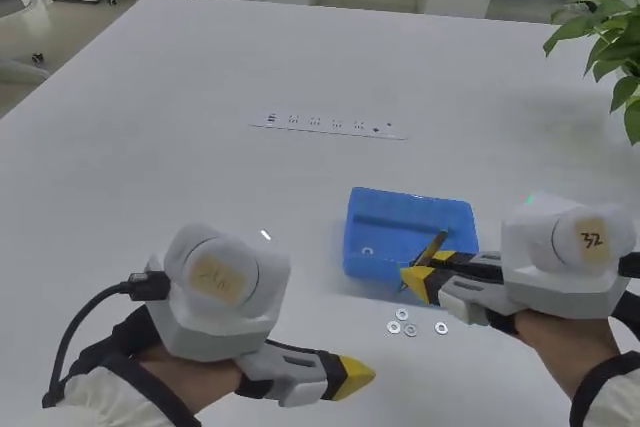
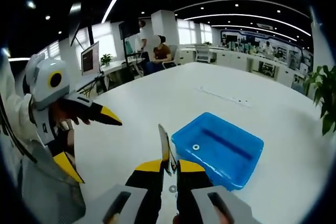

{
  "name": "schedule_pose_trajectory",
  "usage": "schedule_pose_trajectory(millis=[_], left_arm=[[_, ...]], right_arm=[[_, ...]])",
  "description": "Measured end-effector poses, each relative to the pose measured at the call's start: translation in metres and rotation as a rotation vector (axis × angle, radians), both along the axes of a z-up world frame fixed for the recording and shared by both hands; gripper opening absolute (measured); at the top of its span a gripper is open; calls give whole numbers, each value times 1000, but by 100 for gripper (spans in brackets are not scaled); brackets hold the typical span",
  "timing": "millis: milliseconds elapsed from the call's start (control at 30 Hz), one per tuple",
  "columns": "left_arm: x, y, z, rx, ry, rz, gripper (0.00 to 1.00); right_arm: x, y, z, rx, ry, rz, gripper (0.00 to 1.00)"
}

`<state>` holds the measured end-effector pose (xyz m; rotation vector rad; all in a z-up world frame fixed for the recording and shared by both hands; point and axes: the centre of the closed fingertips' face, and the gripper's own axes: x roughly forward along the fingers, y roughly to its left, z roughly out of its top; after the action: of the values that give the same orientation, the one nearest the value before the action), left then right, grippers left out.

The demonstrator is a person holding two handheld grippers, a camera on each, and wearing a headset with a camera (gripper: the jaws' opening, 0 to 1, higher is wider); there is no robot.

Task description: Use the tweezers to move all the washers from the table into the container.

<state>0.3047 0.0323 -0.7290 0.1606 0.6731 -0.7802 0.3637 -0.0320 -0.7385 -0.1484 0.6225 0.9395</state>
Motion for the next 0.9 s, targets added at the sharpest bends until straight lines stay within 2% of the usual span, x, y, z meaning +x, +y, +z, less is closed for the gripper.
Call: schedule_pose_trajectory(millis=[133, 367, 500, 633, 900], left_arm=[[0, 3, -1, -2, 9, 11, 82], [-2, 6, -7, 7, 24, 17, 83], [-2, 6, -8, 7, 27, 16, 82], [-2, 8, -10, 11, 35, 21, 82], [-3, 13, -12, 17, 39, 31, 82]], right_arm=[[-3, 0, -9, -2, 21, 1, 6], [-5, -1, -30, -51, 48, 27, 6], [-6, 1, -34, -46, 66, 33, 6], [-7, 1, -47, -73, 76, 38, 6], [-7, 2, -49, -70, 77, 37, 6]])
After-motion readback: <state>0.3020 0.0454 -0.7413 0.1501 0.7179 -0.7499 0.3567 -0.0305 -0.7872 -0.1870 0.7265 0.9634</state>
